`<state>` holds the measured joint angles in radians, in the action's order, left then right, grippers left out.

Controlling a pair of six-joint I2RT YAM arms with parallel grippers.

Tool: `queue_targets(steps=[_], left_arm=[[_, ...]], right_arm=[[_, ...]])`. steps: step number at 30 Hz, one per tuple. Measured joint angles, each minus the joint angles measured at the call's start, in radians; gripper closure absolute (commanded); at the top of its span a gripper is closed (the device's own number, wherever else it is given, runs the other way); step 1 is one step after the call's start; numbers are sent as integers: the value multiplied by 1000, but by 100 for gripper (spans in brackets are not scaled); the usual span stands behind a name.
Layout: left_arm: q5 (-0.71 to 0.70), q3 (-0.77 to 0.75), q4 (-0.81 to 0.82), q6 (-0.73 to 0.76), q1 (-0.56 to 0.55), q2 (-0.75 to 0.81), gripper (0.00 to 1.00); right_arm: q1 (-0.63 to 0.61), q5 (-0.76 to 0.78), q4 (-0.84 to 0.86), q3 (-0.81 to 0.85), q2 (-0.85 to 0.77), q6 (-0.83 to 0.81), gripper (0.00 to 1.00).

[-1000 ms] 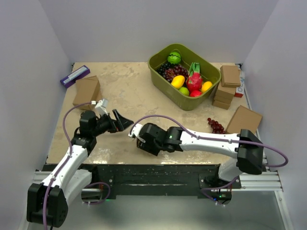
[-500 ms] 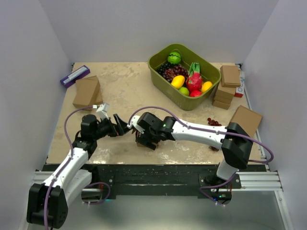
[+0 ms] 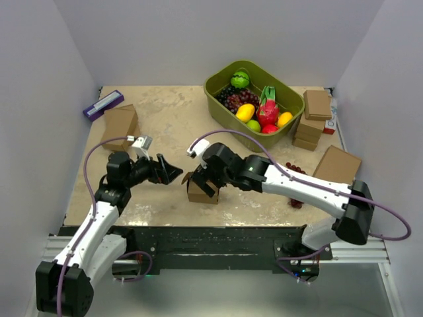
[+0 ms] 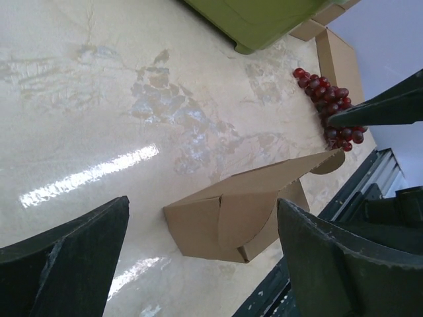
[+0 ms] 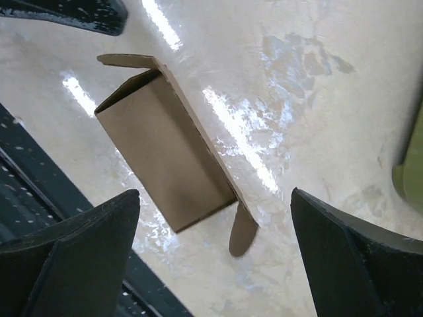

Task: Fold the paper box

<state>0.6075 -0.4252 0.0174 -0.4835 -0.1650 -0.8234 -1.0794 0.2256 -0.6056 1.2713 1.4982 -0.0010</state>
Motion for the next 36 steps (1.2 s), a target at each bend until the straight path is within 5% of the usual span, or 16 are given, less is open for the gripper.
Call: queue_targets(steps=[6,11,24,36], left_arm=[[-20,-74,-112,130,-22,41,7],[-122,-137,-204,241,-157,24,14],[-268,-162,-292,325,-259,-37,31],[-314,-202,-325,303,-328,-80,70]], right_arm=[[1,62,-25,-39,-176,213,8],[1,100,-29,-152,-288,389,20],[1,159,14,-267,-282,561,47],[1,158,69,-268,-229,584,80]])
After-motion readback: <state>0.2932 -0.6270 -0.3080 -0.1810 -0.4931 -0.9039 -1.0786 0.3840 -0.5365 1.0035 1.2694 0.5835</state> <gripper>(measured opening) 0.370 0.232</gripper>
